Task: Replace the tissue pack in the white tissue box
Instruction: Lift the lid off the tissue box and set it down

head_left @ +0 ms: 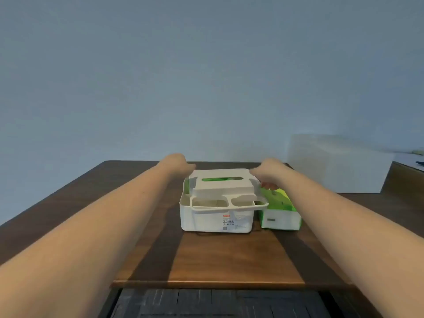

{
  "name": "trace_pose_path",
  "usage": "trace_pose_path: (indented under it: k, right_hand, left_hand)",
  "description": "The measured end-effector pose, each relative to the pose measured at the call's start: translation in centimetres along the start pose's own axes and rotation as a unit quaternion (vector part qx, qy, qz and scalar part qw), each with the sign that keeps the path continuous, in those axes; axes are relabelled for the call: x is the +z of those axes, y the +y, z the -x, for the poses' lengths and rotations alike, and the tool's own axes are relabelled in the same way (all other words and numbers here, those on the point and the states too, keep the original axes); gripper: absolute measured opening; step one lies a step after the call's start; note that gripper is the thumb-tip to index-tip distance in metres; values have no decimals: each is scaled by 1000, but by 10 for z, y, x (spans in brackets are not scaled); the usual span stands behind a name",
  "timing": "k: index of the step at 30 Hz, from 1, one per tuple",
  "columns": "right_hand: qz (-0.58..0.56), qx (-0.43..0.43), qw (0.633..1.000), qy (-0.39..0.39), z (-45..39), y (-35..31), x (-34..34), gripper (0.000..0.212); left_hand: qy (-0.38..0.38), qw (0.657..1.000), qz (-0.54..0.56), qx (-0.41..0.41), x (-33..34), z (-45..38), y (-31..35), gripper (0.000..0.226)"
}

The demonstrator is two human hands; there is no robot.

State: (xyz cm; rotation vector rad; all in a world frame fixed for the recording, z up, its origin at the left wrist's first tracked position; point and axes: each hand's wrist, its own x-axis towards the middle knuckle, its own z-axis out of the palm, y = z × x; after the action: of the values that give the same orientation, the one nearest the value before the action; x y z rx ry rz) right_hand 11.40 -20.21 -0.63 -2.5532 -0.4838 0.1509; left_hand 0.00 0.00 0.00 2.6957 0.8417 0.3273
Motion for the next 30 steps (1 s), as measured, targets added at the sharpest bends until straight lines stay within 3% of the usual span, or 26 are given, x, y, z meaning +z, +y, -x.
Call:
trace_pose_path:
  k: [3,7,13,17,20,30]
  right_hand:
    - [12,29,999,-25,4,2,2,24]
    - [54,51,996,-55,8,2,7,5]
    - [36,46,998,-22,5,-1,9,13]
    - [-24,17,999,32,0,-19,13,19]
    - [-49,-4,998,44,-3,-41,13,19]
    - [20,-82,996,17,-10,-129,46,21]
  left_hand:
    - [-50,998,37,-14,6,4,-2,31]
    - [-110,991,68,-41,17,11,1,24]
    - [-42,993,108,-31,19,-2,-10,5]
    - [10,992,120,-42,3,-8,-23,20]
    - [40,985,153,-64,-13,-12,-38,17]
    - [81,973,181,-121,-42,-20,-122,21]
